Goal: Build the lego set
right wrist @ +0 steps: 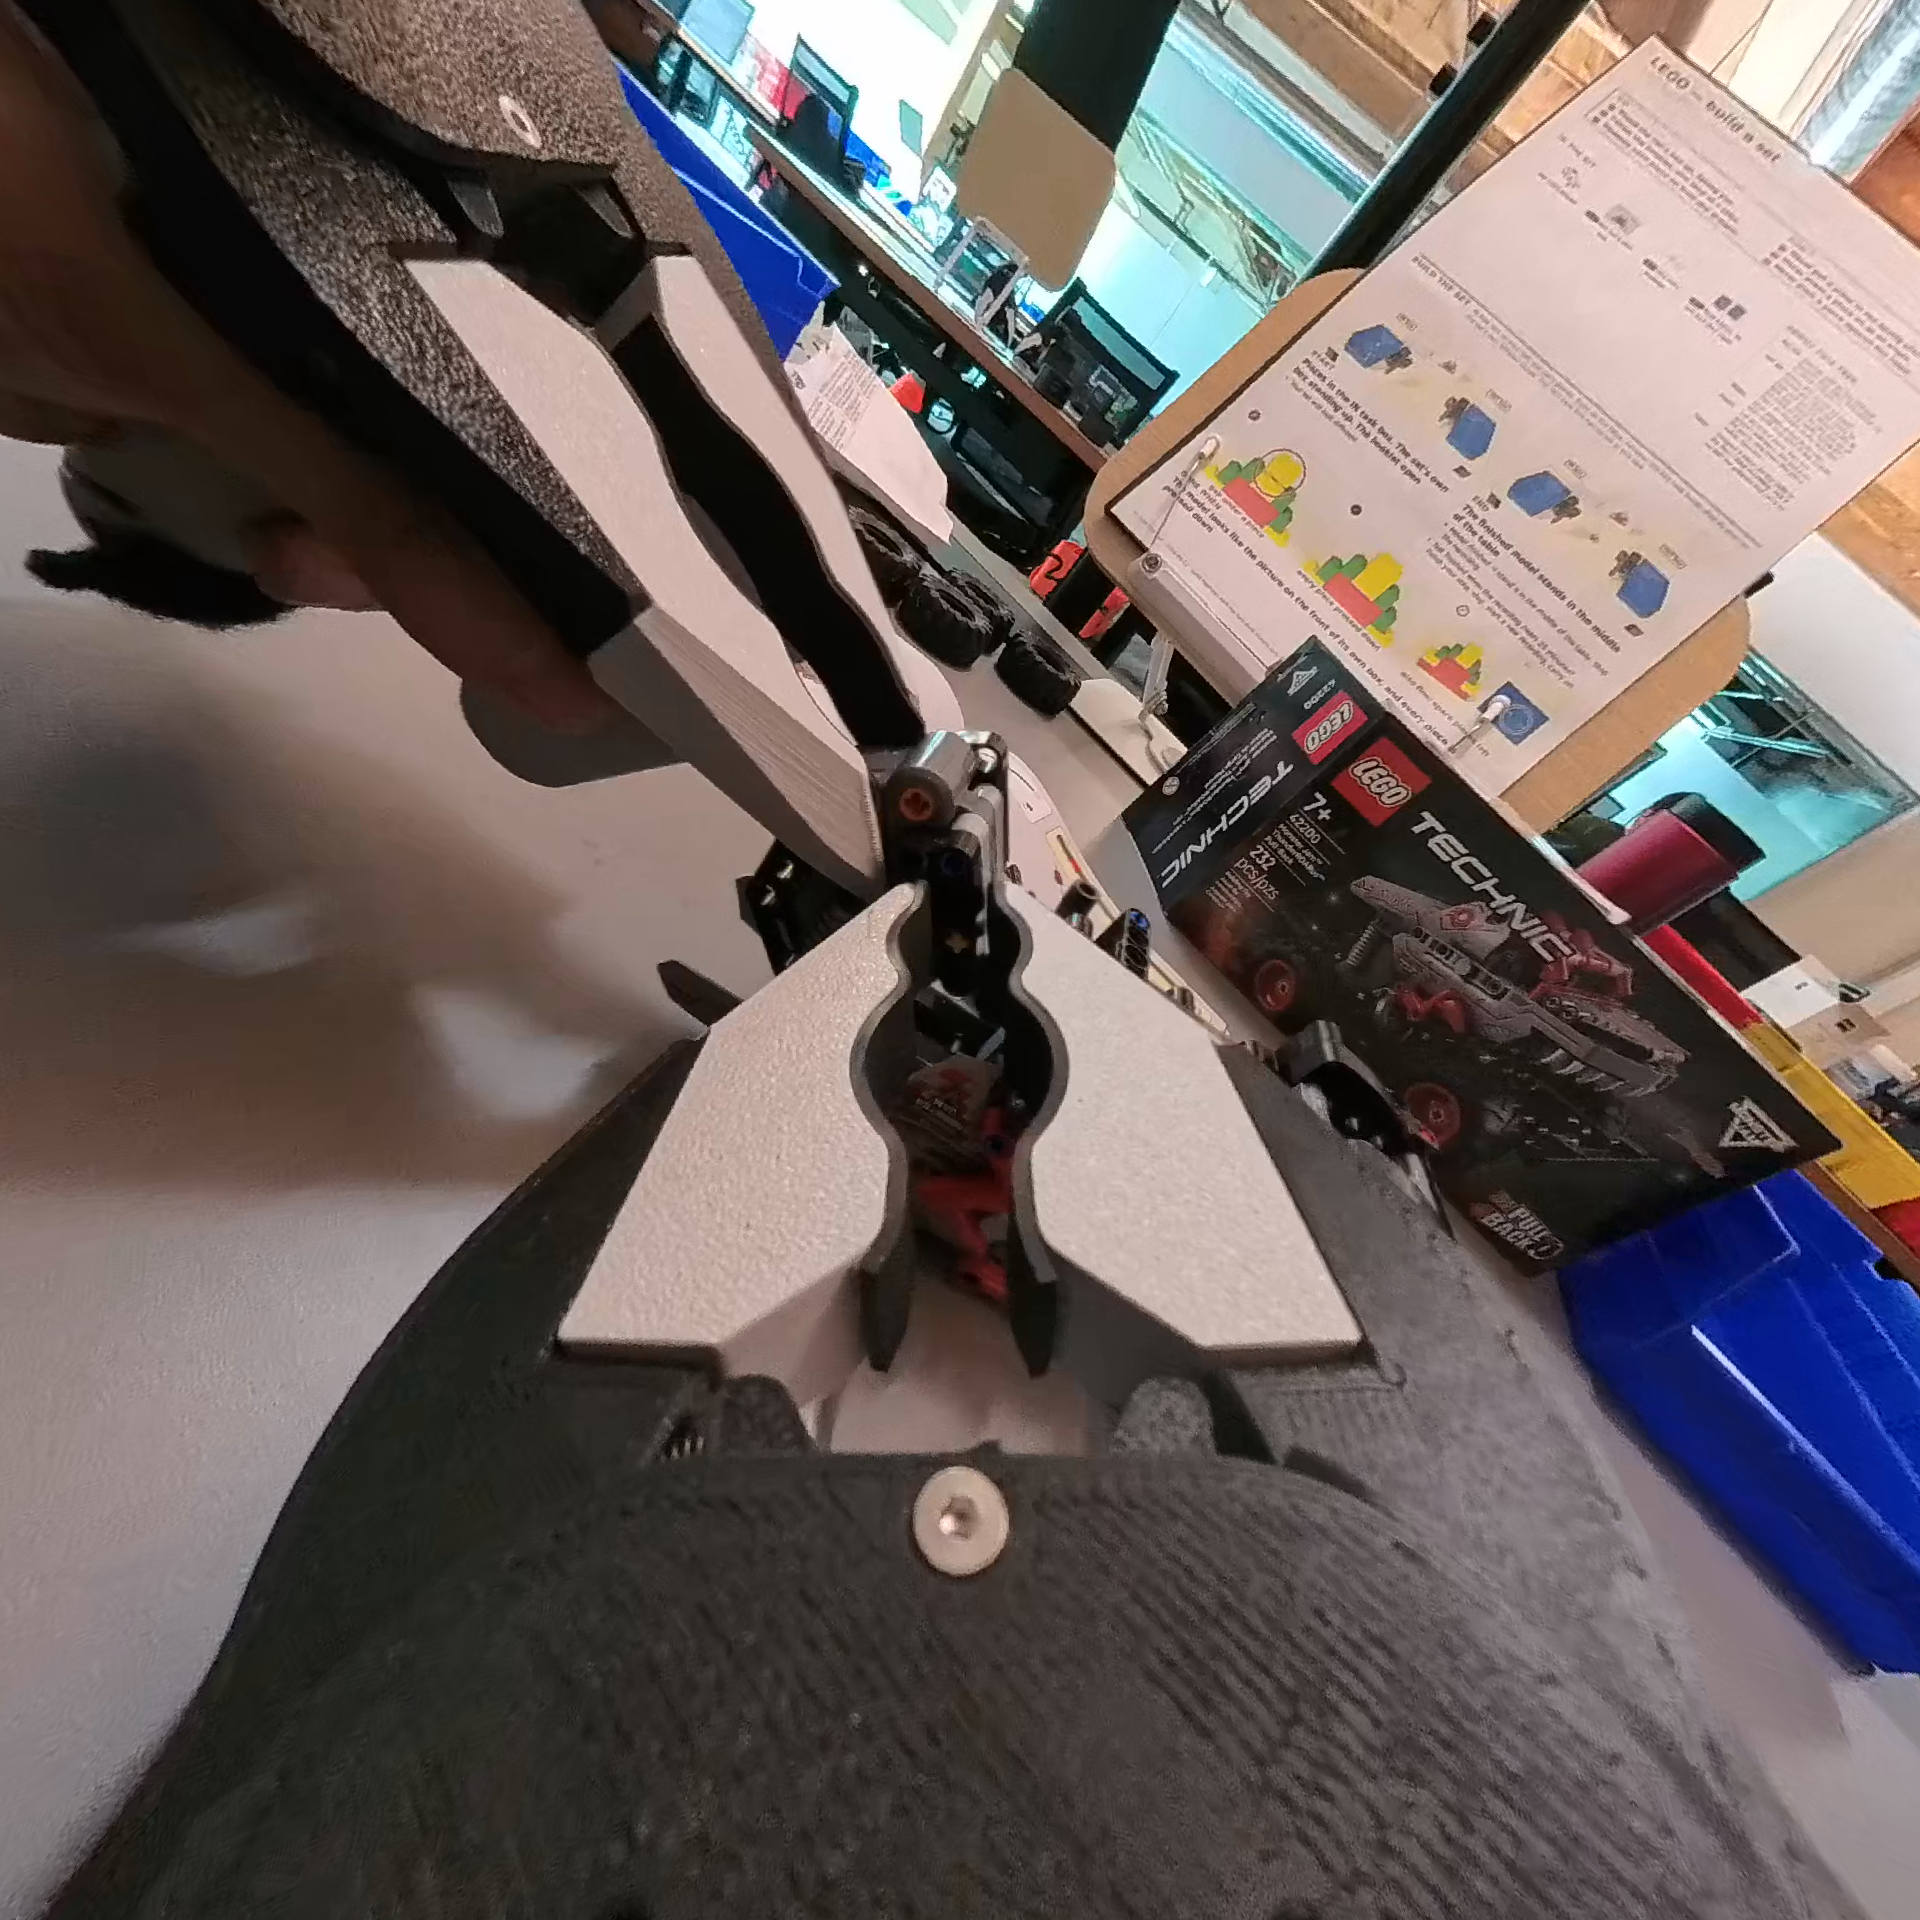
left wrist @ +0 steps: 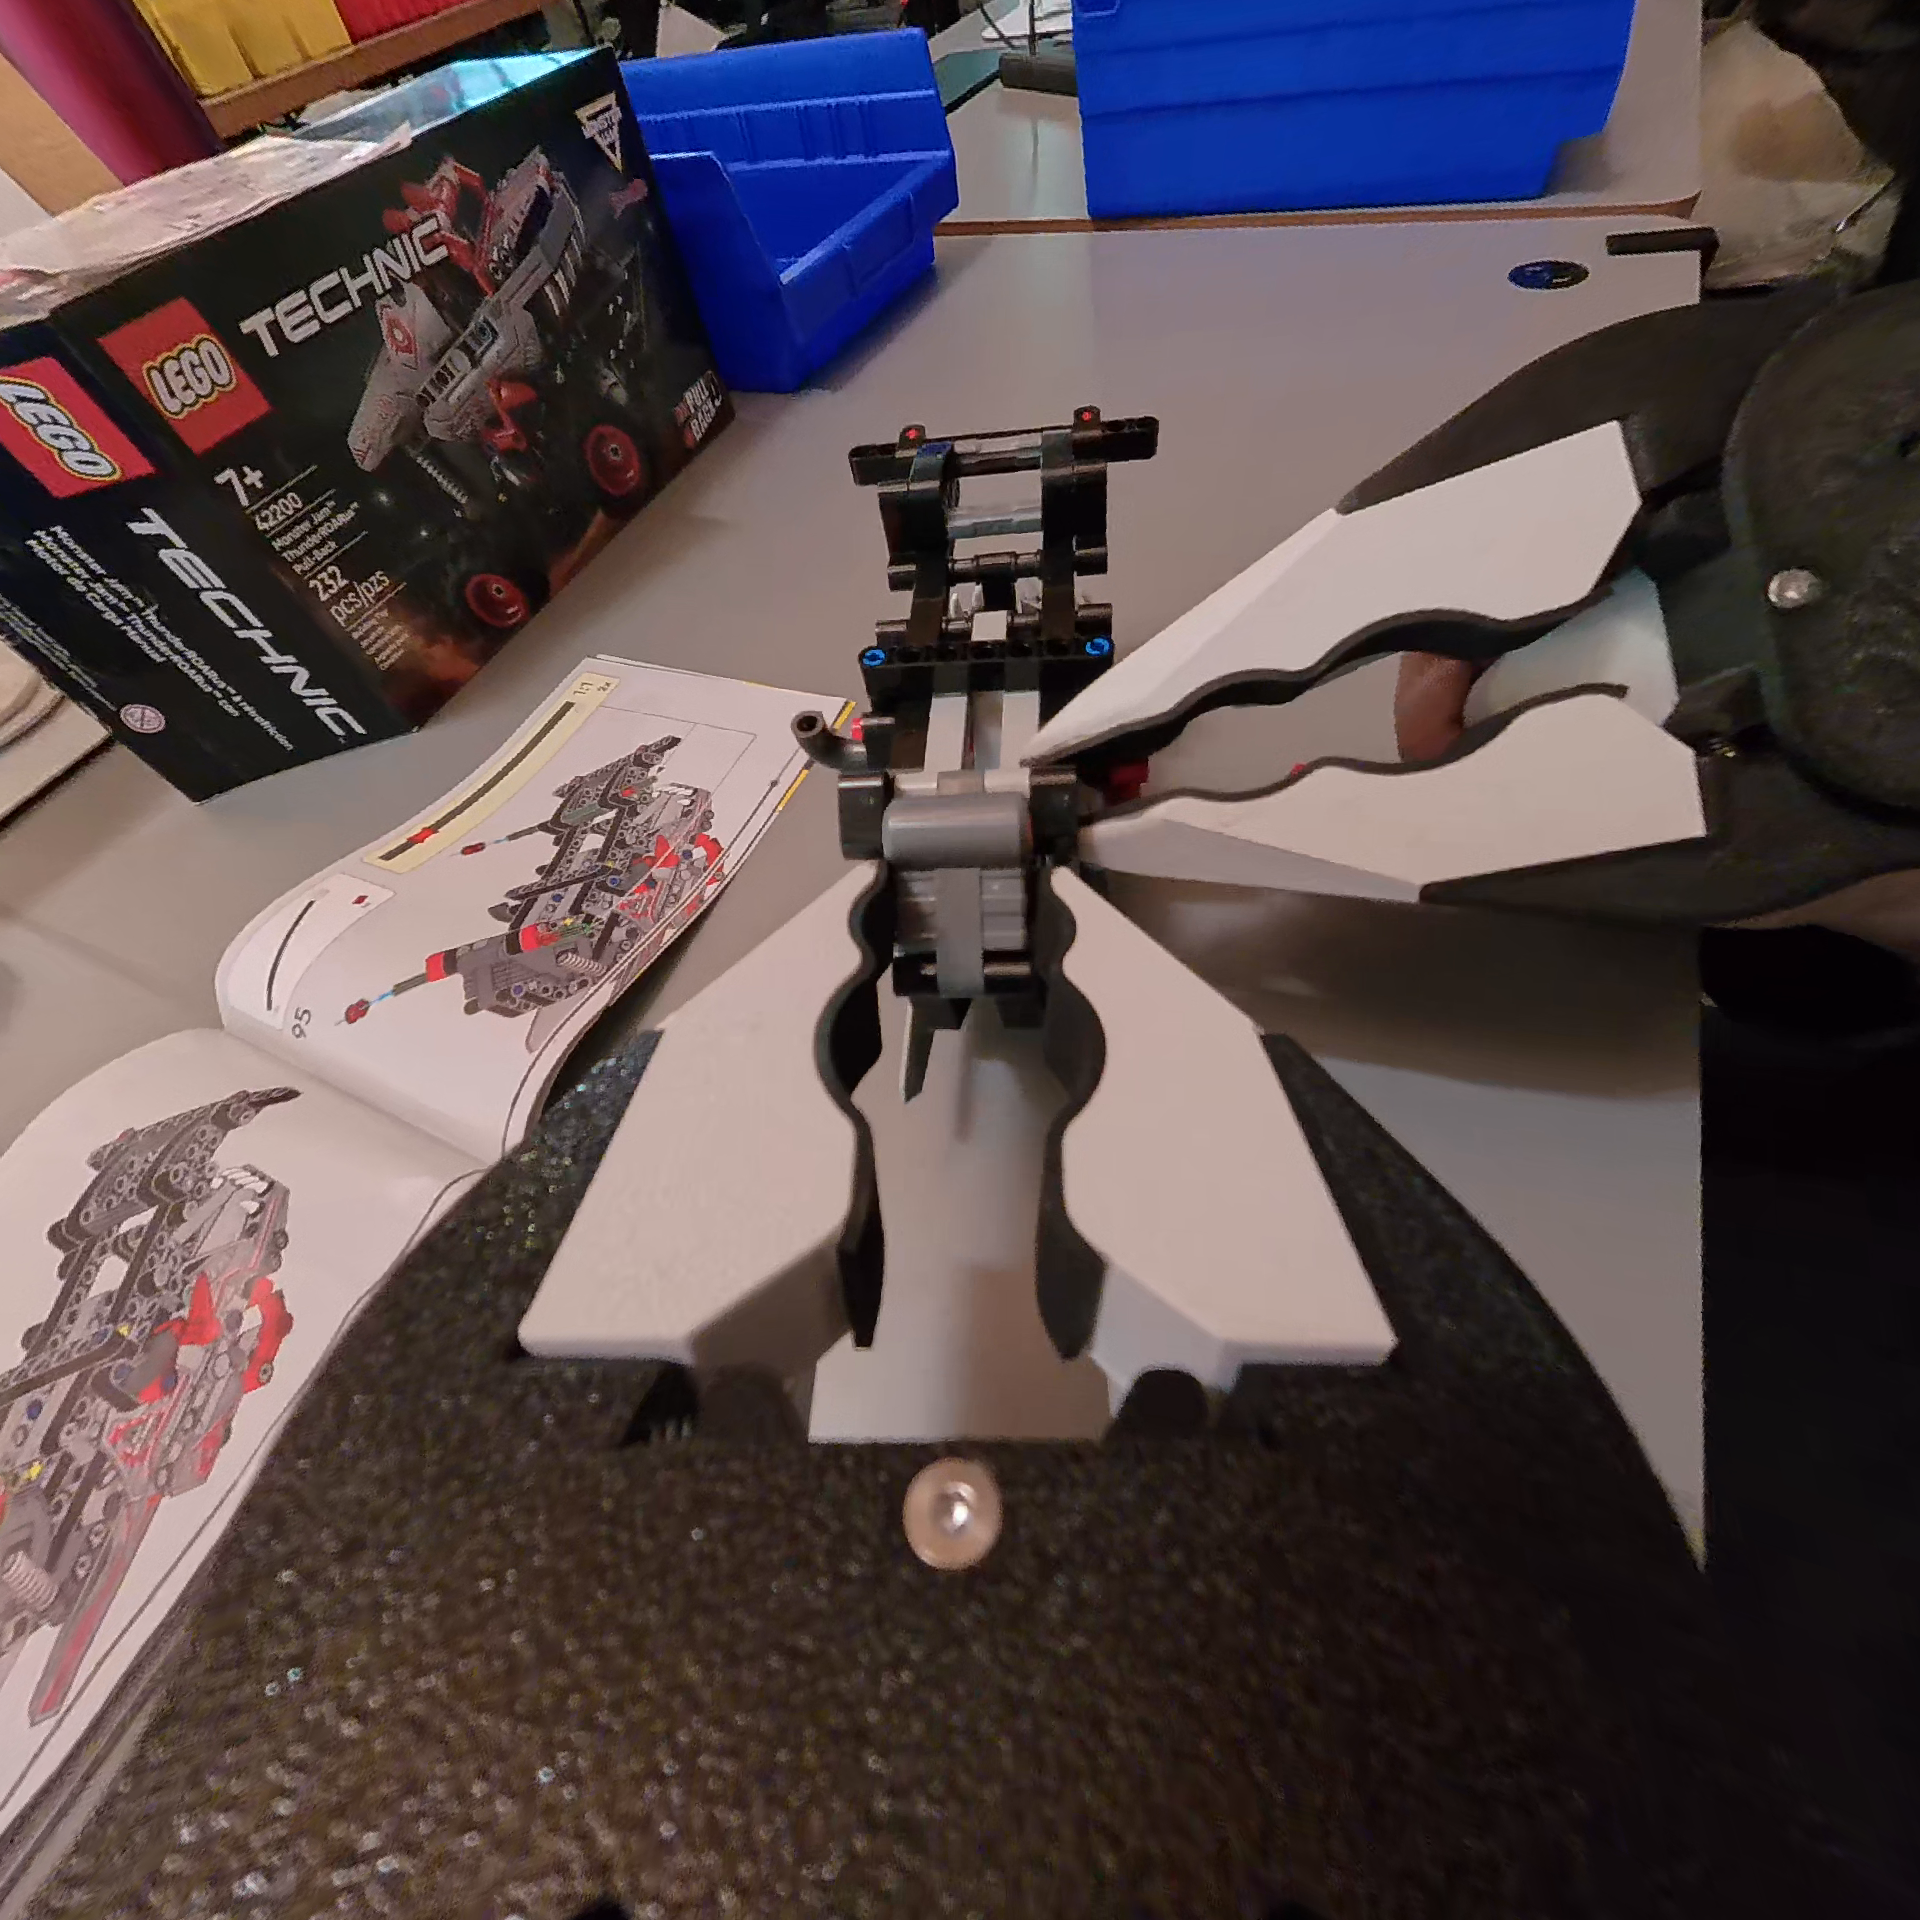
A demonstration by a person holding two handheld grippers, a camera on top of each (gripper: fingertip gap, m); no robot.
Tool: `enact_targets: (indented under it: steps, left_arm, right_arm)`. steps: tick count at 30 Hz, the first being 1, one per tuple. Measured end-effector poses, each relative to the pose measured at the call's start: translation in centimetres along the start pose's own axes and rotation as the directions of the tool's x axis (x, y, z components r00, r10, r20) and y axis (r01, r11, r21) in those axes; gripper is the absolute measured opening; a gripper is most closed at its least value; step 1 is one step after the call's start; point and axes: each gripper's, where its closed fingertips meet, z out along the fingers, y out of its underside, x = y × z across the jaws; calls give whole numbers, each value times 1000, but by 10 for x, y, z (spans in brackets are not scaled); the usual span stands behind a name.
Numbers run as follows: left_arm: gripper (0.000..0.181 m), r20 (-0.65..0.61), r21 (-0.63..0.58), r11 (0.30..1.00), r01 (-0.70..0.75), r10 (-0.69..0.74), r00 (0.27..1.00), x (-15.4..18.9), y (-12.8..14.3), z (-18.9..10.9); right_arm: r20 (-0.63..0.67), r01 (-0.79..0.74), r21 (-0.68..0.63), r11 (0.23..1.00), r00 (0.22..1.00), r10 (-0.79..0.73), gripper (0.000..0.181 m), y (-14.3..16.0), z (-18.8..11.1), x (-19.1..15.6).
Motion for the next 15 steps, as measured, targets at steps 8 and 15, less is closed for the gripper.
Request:
enact_targets:
  steps: [8, 15]
  left_arm:
    - [24, 1, 17, 1000, 14, -14, 1000, -2, 1, 0]
    - [23, 36, 28, 997, 76, -77, 996, -3, 3, 1]
  right_arm:
    - [-50, 93, -20, 995, 994, -94, 6, 0, 1, -1]
    - [-84, 116, -44, 992, 989, -120, 6, 2, 2, 0]
